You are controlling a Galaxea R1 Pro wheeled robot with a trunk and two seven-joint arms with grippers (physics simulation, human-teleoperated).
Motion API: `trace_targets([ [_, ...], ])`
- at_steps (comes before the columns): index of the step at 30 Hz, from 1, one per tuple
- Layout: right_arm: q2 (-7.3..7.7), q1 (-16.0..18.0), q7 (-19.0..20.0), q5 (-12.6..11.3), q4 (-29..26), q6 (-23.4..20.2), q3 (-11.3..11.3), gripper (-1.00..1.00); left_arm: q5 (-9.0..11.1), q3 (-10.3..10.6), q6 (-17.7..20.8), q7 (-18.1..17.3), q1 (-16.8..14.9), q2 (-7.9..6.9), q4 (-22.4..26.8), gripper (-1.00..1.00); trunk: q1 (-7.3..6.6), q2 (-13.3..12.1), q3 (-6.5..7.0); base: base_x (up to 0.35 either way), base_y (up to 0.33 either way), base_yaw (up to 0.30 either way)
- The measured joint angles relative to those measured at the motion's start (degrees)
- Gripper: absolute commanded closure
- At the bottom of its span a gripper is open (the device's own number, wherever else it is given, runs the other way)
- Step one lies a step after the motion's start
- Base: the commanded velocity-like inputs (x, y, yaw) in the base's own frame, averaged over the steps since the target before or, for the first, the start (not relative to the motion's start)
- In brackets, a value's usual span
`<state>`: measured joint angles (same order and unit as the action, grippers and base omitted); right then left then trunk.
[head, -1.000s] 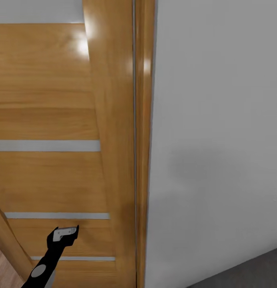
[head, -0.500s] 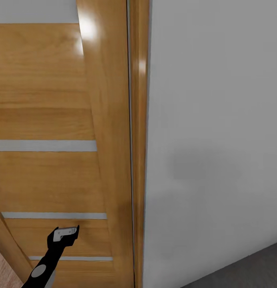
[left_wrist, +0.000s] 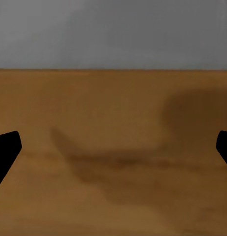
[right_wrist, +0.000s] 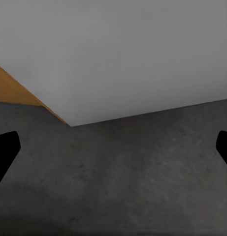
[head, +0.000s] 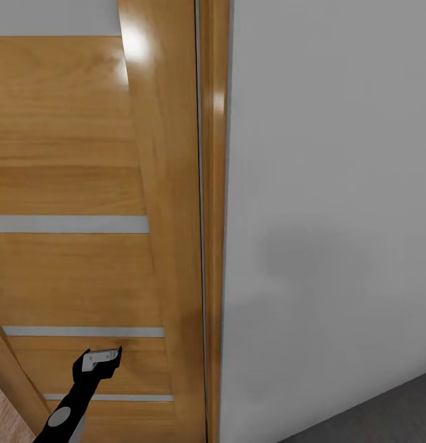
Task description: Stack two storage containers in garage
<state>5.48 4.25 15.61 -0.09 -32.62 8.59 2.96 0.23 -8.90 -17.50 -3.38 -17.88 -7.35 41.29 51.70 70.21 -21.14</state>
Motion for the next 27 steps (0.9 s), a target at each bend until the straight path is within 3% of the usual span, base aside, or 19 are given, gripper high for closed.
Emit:
trace_targets([
  [5,0.00,-0.05,0.07,0.02,2.46,-2.97,0.04,-1.00,-0.02,0.00,0.00,-0.06,0.01,-0.02,0.01,-1.00,0.00,0.00,0.00,0.000,0.000,0.000],
  [15,0.21,-0.08,-0.08,0.14,17.62,-4.71,-0.03,-1.00,-0.12,0.06,-0.06,-0.13,0.01,-0.07,0.01,-1.00,0.00,0.00,0.00,0.000,0.000,0.000],
  [27,0.23,-0.07,-0.19,0.23,20.69,-4.72,-0.10,-1.00,-0.15,0.07,-0.09,-0.14,0.02,-0.08,0.04,-1.00,0.00,0.00,0.00,0.000,0.000,0.000],
])
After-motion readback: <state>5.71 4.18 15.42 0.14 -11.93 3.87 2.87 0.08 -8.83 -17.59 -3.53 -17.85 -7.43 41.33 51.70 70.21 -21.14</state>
